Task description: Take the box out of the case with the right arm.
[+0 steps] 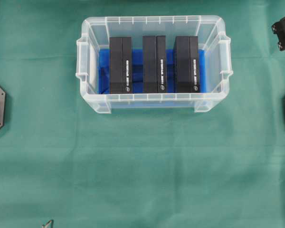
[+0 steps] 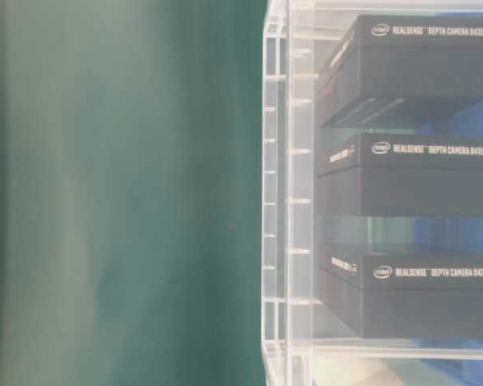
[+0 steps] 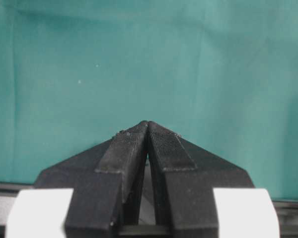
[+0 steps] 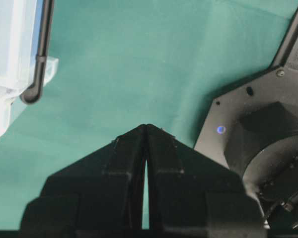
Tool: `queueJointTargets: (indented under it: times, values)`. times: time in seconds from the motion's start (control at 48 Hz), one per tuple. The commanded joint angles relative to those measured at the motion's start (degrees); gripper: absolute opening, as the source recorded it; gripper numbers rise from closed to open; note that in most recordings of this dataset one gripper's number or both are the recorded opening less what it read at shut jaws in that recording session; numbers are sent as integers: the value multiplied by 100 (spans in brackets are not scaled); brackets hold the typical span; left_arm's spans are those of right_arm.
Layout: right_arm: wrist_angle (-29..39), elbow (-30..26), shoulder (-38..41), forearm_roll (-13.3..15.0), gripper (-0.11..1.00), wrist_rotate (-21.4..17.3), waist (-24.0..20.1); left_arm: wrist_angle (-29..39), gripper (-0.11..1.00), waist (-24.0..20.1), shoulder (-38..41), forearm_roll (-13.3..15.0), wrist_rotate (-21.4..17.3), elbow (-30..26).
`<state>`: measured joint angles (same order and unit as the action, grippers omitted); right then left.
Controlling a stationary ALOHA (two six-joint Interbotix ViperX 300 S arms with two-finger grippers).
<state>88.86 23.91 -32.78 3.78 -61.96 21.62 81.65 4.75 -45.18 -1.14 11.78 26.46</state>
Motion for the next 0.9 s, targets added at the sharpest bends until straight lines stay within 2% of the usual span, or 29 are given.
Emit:
queueJointTargets:
  times: [0.0,0.063,0.125,0.334,0.417,0.459,0.876]
  values:
    - [-26,-97,-9,18,0,0,26,-9,0,18,18,-9,-9,-132]
    - [-26,-88,-9,26,4,-18,18,-9,0,18,26,-9,-9,-132]
    - [-26,-88,-9,53,16,-35,26,-9,0,18,26,-9,-9,-132]
    - [0,-79,70,246,77,-193,18,9,0,18,26,-9,-9,-132]
    - [9,-79,105,290,93,-193,26,26,0,18,18,-26,-9,-123]
    - [0,-70,105,308,95,-202,26,35,0,18,26,-26,-9,-123]
    - [18,-70,114,290,93,-316,18,44,0,18,70,-35,-9,-132]
